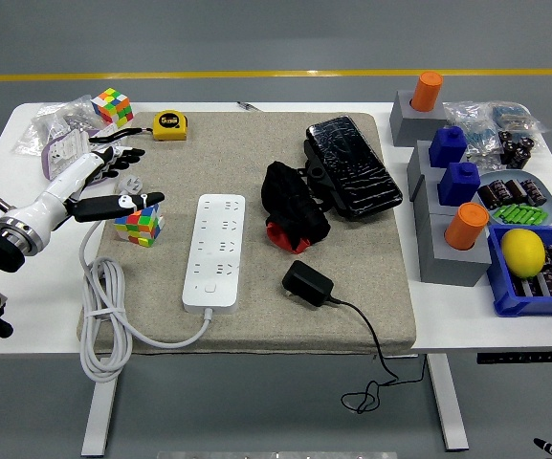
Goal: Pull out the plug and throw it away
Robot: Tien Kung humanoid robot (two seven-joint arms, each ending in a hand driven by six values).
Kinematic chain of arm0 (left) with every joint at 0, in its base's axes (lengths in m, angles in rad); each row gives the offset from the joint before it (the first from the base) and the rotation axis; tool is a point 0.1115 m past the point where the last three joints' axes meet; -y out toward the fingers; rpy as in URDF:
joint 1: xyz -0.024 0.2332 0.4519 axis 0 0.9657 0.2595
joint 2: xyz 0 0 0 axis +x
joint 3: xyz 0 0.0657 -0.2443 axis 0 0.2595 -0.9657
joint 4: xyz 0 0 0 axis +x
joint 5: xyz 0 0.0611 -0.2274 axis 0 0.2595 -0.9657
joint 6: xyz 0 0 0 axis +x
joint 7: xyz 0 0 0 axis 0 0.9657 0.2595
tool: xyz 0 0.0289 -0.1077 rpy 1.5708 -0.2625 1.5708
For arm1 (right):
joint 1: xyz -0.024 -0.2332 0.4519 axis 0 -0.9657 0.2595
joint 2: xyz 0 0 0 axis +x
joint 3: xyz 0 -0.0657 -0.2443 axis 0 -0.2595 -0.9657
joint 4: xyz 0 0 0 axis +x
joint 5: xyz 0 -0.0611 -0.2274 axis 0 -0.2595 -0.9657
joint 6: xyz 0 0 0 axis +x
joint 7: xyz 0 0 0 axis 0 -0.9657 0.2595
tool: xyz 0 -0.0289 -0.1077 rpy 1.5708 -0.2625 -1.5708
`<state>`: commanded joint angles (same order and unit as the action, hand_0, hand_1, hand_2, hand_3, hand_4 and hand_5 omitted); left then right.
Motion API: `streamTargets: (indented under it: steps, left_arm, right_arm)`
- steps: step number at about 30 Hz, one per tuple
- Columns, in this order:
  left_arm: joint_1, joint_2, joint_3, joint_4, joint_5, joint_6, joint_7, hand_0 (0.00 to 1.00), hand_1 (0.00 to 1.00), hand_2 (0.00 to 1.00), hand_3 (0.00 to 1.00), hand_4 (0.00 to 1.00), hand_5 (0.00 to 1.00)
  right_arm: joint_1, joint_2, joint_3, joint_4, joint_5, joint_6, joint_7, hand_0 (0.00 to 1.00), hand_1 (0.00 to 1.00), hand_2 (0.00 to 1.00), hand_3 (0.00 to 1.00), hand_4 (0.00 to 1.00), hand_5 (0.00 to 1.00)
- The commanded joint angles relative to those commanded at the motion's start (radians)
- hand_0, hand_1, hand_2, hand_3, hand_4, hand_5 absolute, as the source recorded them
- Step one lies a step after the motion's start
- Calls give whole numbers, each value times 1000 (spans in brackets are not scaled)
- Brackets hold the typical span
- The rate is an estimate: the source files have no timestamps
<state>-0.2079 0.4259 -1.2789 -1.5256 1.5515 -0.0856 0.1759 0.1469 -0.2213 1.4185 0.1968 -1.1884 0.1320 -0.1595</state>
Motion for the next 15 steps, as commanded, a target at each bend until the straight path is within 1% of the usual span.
streamTargets:
  steps: [5, 15]
  left_arm:
    - [10, 1, -13, -2, 5, 0, 0, 830, 862, 869, 870, 998, 562]
    - [14, -3, -26, -5, 9, -3, 5, 818, 854, 864, 878, 998, 564]
  right_arm:
    - [8, -3, 7, 2, -3, -3, 0, 634, 626, 618, 569, 987, 442]
    - [5, 1, 15, -1, -8, -1, -1, 634, 626, 618, 569, 987, 442]
